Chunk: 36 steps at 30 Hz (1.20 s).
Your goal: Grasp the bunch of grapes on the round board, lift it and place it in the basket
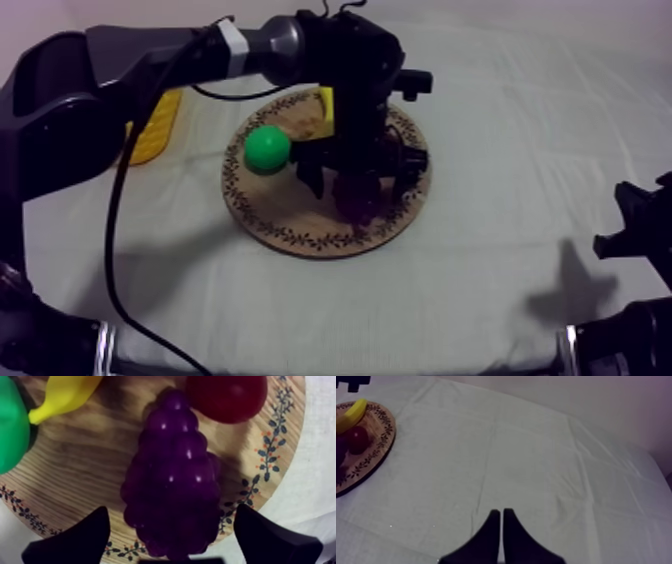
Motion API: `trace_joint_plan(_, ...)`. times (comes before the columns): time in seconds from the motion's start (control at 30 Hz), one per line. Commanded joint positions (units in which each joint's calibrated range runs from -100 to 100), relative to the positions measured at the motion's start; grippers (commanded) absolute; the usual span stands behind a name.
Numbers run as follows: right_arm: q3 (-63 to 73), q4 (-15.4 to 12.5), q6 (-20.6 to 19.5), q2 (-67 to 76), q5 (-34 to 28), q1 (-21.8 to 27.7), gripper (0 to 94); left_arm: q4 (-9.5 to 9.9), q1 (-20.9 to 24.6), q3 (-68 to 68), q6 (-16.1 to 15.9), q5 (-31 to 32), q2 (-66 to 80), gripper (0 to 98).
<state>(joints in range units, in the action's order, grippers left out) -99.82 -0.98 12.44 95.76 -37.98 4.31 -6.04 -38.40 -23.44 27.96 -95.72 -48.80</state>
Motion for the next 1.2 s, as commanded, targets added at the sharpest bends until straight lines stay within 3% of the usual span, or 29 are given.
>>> trace_joint_plan(0.0,0.0,0.0,0.0,0.0,0.0,0.0,0.3,-0.10,0.0,-0.9,-0.1,-0.3,-0.7,93.1)
trace_joint_plan(0.2,0.0,0.0,0.0,0.0,0.0,0.0,0.3,-0.31,0.1,-3.5,-0.4,-1.4,-2.6,88.0)
trace_joint_plan(0.5,0.0,0.0,0.0,0.0,0.0,0.0,0.3,-0.43,0.2,-3.9,-0.4,-2.1,-3.5,62.3)
trace_joint_plan(0.63,0.0,0.0,0.0,0.0,0.0,0.0,0.3,-0.36,0.2,-3.7,-0.5,-2.1,-3.5,55.2)
trace_joint_plan(1.17,0.0,0.0,0.0,0.0,0.0,0.0,0.3,-0.12,0.3,-1.2,-1.5,-1.2,3.8,53.0)
